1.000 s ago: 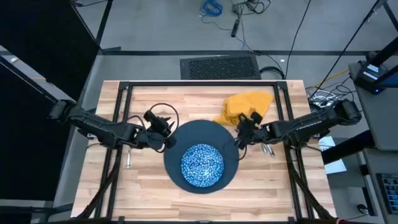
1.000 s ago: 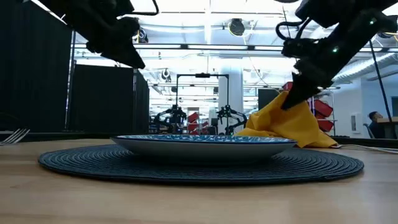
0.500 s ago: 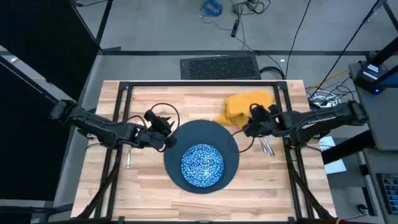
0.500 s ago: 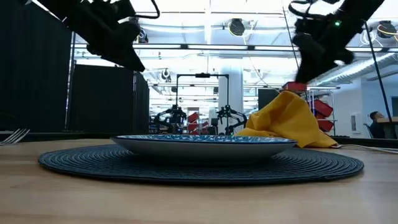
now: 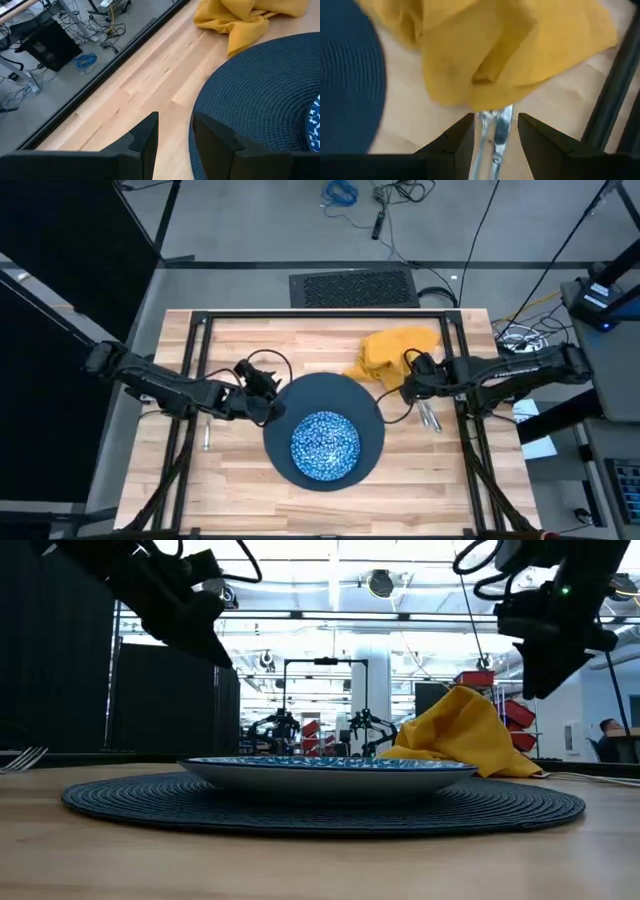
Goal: Set table place
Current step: Fold the yellow table napkin
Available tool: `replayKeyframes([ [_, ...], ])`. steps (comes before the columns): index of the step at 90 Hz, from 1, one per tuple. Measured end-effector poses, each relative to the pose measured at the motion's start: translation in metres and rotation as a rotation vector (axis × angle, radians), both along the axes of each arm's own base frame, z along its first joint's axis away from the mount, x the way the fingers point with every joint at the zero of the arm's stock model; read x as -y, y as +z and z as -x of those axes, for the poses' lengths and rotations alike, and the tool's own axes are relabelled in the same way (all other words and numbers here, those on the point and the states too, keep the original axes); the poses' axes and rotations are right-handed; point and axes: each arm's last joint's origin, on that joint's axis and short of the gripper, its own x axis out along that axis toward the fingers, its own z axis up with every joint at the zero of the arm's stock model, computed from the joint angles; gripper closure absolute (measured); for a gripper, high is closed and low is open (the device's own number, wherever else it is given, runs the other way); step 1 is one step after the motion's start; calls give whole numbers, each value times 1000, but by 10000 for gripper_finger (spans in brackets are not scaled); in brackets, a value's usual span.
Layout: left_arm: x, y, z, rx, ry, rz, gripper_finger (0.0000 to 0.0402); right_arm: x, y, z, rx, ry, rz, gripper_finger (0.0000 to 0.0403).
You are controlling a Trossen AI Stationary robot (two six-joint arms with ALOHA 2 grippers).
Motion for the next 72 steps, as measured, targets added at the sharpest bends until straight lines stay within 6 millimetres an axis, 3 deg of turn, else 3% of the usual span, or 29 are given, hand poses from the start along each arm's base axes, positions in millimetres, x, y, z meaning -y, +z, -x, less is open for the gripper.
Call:
replayKeyframes([
  [13,0,1,-1,10,0,3,294,2,-9,-5,-132,96,12,261],
  [30,0,1,-2,22,-2,9,294,17,-21,-6,-319,58,17,261],
  [58,0,1,-1,21,-3,9,294,46,-35,-25,-289,36,21,261],
  [72,0,1,-1,20,-3,9,294,58,-45,-28,-314,26,-59,261],
])
